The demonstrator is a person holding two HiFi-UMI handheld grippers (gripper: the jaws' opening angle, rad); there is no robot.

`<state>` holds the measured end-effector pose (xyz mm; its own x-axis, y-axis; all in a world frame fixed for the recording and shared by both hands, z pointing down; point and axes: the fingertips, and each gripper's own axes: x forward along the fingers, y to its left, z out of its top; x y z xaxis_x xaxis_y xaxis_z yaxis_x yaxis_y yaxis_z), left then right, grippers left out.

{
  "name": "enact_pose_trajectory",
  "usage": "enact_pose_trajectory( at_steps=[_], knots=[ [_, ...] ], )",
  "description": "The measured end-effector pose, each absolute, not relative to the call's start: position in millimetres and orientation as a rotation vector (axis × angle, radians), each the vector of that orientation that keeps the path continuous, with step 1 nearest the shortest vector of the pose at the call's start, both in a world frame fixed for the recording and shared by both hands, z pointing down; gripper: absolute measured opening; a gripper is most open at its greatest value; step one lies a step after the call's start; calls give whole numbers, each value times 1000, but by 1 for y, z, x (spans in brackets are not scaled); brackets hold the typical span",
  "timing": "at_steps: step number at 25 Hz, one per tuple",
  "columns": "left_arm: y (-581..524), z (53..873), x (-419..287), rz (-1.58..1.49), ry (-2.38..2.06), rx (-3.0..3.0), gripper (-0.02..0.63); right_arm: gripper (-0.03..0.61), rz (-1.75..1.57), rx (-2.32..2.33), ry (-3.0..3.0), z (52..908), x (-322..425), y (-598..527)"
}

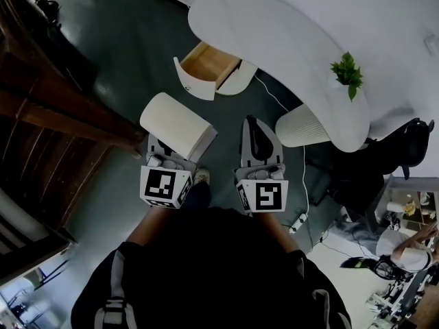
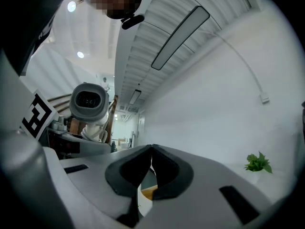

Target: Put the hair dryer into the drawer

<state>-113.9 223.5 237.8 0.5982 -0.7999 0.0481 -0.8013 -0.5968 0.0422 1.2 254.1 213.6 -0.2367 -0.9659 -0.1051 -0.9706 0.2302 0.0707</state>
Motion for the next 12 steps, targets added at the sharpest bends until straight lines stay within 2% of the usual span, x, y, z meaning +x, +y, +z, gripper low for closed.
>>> enact_pose_trajectory(
  at_steps=[12],
  knots=[
    [171,250,-117,39,-1292,2768,239,22,169,-1964,2423,221,-8,204]
  ],
)
